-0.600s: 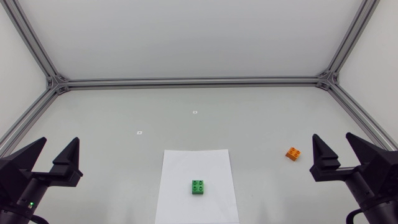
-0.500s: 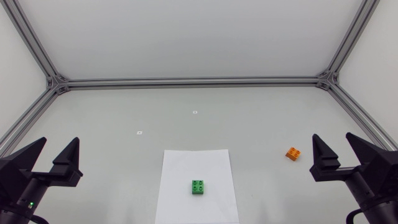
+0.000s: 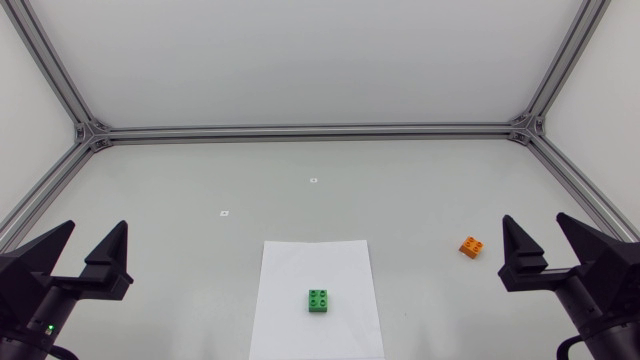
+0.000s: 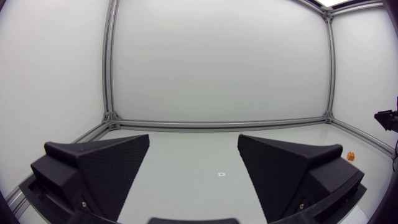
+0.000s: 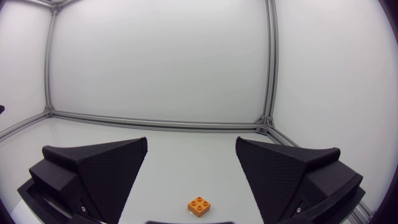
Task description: Pick up the orange 2x2 brick with the right arm and stack it on top of the green 2x2 brick in the center
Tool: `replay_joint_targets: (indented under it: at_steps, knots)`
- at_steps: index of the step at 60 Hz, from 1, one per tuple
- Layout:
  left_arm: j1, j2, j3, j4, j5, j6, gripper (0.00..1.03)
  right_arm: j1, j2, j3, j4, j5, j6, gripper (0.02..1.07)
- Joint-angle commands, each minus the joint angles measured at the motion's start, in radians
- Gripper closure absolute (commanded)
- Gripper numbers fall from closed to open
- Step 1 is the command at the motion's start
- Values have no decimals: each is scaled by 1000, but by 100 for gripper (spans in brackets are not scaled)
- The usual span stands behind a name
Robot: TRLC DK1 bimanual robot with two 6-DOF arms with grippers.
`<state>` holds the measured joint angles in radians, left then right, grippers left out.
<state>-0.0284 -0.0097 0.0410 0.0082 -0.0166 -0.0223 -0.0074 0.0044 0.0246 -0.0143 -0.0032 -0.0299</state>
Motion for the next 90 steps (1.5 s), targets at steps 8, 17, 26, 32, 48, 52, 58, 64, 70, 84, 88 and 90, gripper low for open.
replay_joint_targets:
  at_steps: [8, 17, 26, 32, 48, 52, 58, 64, 70, 84, 88, 90]
  knots:
    - [-1, -4, -41, -11, 3, 5, 4, 11, -9, 83, 0, 0, 2, 6]
    - [-1, -4, -41, -11, 3, 5, 4, 12, 20, 140, -4, 0, 2, 6]
    - [-1, -4, -41, -11, 3, 5, 4, 14, 157, 245, -10, 0, 2, 6]
    - [-1, -4, -41, -11, 3, 5, 4, 14, 278, 333, -23, 0, 4, 6]
    - [-1, -4, -41, -11, 3, 5, 4, 14, 560, 552, -164, 0, 5, 6]
    - [-1, -4, -41, -11, 3, 5, 4, 11, 638, 610, -219, -7, 2, 7]
    - [-1, -4, -41, -11, 3, 5, 4, 4, 755, 695, -328, -9, -30, 7]
    - [-1, -4, -41, -11, 3, 5, 4, -2, 878, 784, -454, -11, -82, 7]
    - [-1, -4, -41, -11, 3, 5, 4, -13, 980, 853, -539, -9, -128, 7]
    - [-1, -4, -41, -11, 3, 5, 4, -98, 1146, 884, -543, -136, -272, 7]
    - [-1, -4, -41, -11, 3, 5, 4, -103, 1209, 930, -607, -107, -424, 7]
    - [-1, -4, -41, -11, 3, 5, 4, -101, 1247, 956, -658, -92, -516, 7]
